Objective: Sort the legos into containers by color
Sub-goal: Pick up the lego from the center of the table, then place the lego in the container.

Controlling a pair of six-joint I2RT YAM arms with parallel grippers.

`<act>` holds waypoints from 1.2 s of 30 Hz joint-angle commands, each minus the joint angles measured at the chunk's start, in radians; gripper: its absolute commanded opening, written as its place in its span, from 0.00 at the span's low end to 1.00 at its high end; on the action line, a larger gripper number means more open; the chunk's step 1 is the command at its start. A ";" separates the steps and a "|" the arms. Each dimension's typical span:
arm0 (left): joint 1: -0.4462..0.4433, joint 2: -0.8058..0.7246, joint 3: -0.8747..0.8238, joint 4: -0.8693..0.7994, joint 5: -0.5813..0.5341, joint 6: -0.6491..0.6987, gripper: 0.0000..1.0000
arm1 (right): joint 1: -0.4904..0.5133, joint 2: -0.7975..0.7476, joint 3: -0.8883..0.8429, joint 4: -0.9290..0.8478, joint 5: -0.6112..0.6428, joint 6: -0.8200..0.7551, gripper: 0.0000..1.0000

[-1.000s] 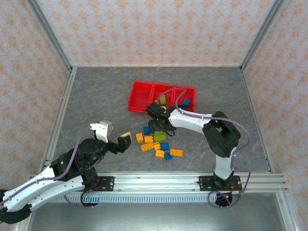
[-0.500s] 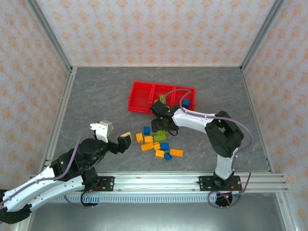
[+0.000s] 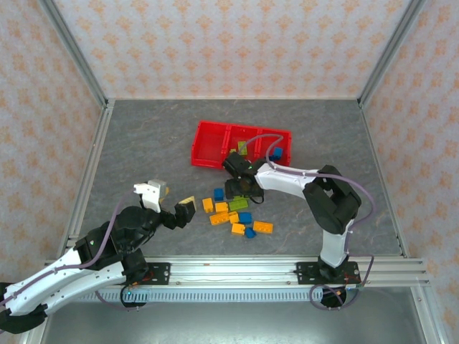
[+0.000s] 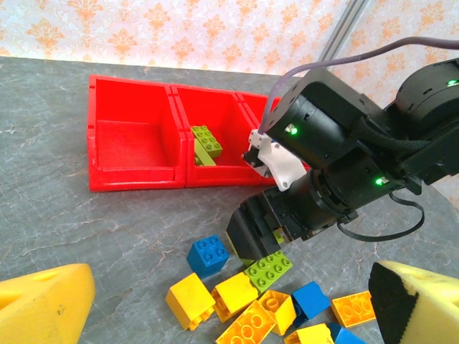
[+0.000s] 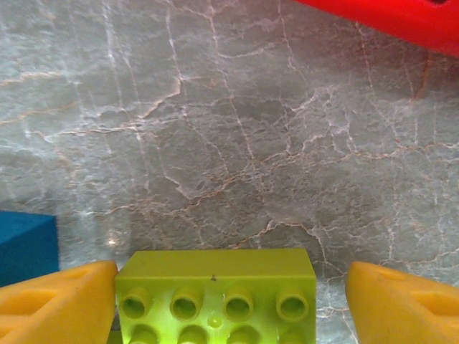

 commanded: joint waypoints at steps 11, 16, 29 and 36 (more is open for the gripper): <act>-0.004 -0.005 -0.007 0.004 -0.003 0.008 0.99 | 0.004 0.035 0.014 -0.044 0.093 0.015 0.60; -0.004 -0.006 -0.007 0.005 -0.001 0.009 0.99 | 0.004 -0.033 0.028 -0.043 0.147 0.045 0.47; -0.003 -0.006 -0.007 0.005 0.001 0.011 0.99 | -0.037 -0.019 0.274 -0.012 0.270 -0.095 0.37; -0.003 -0.013 -0.008 0.004 -0.004 0.010 0.99 | -0.094 0.210 0.540 -0.061 0.346 -0.155 0.35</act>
